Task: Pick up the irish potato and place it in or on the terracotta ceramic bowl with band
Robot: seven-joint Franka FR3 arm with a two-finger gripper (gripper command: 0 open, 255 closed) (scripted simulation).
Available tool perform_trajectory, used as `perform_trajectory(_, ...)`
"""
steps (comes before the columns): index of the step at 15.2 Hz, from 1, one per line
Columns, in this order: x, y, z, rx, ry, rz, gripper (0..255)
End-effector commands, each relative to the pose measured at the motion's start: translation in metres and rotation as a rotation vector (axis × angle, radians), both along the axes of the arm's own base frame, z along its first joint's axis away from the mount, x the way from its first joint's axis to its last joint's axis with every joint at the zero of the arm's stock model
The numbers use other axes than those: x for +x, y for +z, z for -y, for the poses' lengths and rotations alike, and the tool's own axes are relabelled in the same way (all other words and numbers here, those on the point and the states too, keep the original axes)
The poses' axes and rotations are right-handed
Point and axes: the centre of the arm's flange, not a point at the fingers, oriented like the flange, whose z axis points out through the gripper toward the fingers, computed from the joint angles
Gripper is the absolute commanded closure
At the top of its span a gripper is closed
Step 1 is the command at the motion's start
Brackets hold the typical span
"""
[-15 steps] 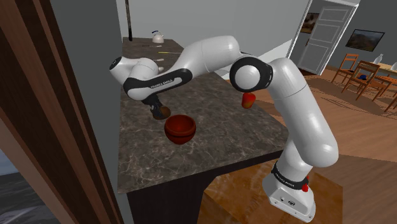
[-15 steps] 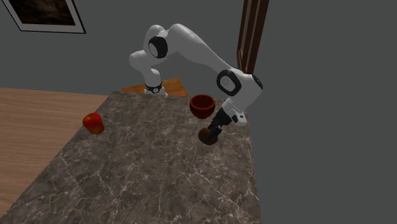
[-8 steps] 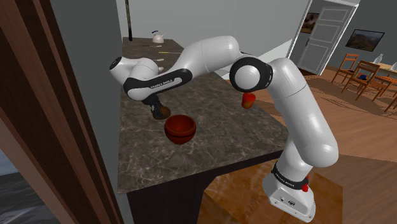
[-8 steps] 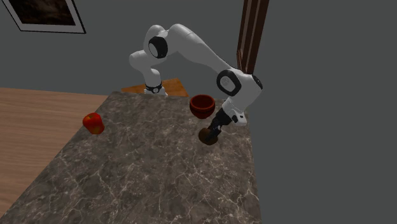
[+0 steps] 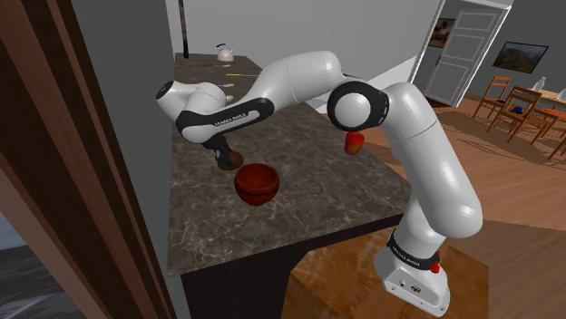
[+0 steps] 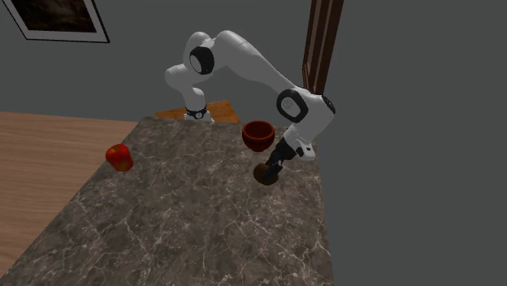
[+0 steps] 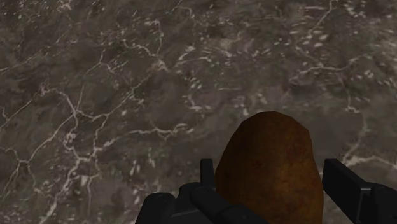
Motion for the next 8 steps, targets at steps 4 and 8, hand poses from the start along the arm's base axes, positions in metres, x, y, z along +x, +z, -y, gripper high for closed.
perform_trajectory(4,0.0,0.021,0.0,0.0,0.0,-0.001,255)
perform_trajectory(8,0.0,0.042,0.0,0.0,0.0,-0.001,255)
